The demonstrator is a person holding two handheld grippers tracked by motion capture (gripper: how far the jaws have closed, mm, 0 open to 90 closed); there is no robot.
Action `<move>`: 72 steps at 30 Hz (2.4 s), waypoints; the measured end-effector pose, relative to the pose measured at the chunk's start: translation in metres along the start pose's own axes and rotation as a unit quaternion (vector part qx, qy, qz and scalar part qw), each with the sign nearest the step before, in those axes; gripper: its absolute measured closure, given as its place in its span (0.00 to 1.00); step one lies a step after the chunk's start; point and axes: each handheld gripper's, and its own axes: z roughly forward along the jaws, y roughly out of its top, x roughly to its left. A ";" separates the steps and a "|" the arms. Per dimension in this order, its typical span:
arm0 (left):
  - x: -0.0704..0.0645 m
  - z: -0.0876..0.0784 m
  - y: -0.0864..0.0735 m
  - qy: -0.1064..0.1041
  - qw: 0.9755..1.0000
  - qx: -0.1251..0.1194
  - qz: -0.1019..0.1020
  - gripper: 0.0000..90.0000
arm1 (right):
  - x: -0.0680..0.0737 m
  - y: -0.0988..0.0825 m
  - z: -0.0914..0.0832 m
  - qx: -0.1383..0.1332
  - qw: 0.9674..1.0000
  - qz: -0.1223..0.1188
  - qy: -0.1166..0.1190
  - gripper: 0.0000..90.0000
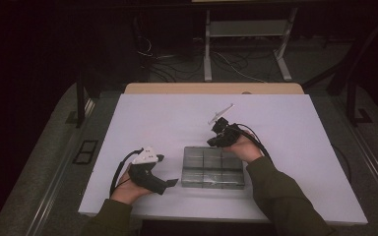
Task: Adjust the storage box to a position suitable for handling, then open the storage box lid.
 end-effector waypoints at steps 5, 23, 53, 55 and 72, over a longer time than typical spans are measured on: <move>0.000 0.000 0.000 0.001 1.000 -0.001 0.000 0.00 | 0.006 -0.002 -0.001 0.002 1.000 -0.013 -0.001 0.99; 0.000 -0.001 0.000 0.003 1.000 -0.002 -0.002 0.00 | 0.005 -0.013 -0.013 -0.063 0.998 0.002 0.004 0.96; 0.003 -0.004 -0.001 0.003 1.000 0.007 0.002 0.00 | -0.029 -0.120 -0.089 -0.153 0.985 0.076 -0.013 0.44; 0.003 -0.004 -0.001 0.005 1.000 0.007 -0.004 0.00 | -0.029 -0.127 -0.092 -0.157 0.984 0.083 -0.008 0.44; 0.005 -0.014 -0.001 0.007 1.000 -0.003 -0.014 0.01 | -0.011 -0.174 -0.111 -0.167 0.983 0.069 -0.019 0.43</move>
